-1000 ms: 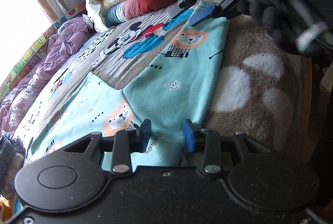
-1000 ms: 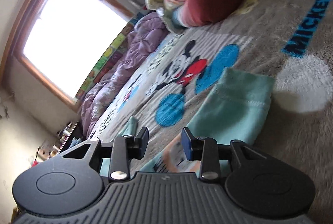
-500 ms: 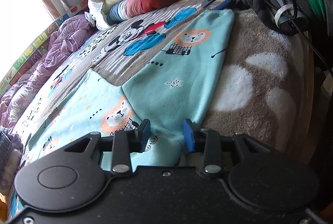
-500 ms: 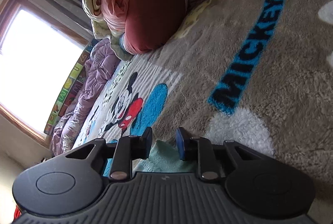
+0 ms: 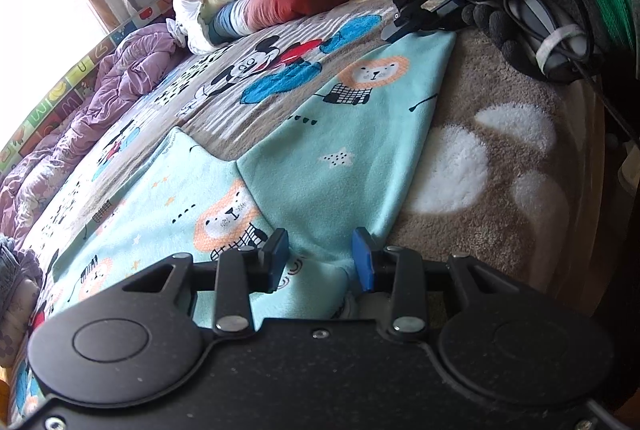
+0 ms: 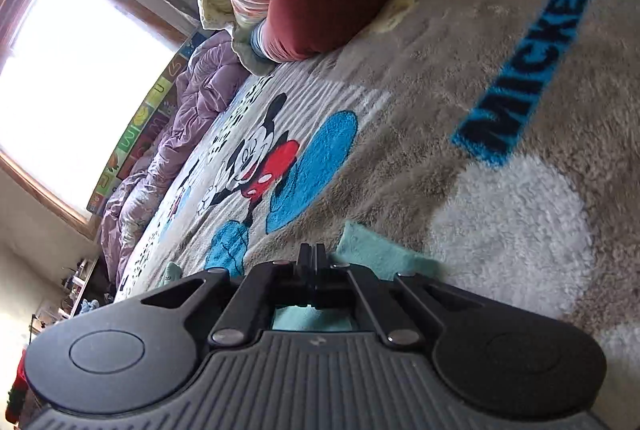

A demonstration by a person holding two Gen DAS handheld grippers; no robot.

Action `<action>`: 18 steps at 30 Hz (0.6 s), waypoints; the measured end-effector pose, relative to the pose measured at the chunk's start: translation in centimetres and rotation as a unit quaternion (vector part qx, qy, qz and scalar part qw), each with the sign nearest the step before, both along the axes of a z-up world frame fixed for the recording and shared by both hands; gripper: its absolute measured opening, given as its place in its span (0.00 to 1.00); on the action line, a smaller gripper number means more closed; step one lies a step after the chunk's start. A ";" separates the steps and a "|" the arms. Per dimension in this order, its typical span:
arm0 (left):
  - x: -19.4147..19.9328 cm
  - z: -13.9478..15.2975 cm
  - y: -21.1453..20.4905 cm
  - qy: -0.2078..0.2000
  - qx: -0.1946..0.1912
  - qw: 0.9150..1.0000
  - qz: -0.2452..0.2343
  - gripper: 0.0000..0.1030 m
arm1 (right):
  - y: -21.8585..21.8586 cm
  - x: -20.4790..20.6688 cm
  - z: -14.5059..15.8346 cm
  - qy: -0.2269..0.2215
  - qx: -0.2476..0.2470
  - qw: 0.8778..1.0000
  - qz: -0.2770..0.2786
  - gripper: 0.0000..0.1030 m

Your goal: Fold clothes

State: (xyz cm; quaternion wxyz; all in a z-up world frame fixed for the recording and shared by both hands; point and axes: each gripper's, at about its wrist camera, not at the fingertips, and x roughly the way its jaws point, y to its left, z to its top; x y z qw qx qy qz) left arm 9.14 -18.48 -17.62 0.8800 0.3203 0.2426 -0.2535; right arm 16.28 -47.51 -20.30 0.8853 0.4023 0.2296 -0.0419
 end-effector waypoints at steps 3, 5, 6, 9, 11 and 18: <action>-0.3 0.1 0.0 -0.001 0.004 1.000 0.001 0.33 | 0.1 -0.7 0.4 -0.007 -0.022 0.999 -0.032 0.10; -0.7 0.7 0.0 0.001 0.008 1.000 0.001 0.36 | -0.1 -1.7 0.5 -0.015 -0.029 0.998 -0.060 0.24; -1.0 1.1 0.1 0.004 0.006 1.000 0.000 0.38 | -0.3 -2.2 0.5 -0.019 -0.032 0.997 -0.070 0.38; -2.4 2.6 1.1 0.021 -0.017 1.000 -0.007 0.48 | -0.6 -3.8 0.8 -0.027 -0.044 0.995 -0.085 0.41; -3.7 3.9 2.1 0.020 -0.036 0.999 -0.010 0.51 | -0.3 -4.7 1.3 -0.036 -0.056 0.994 -0.088 0.43; -7.4 9.3 8.9 -0.012 -0.074 0.997 0.017 0.52 | 4.9 -7.8 4.3 -0.081 -0.121 0.989 -0.017 0.43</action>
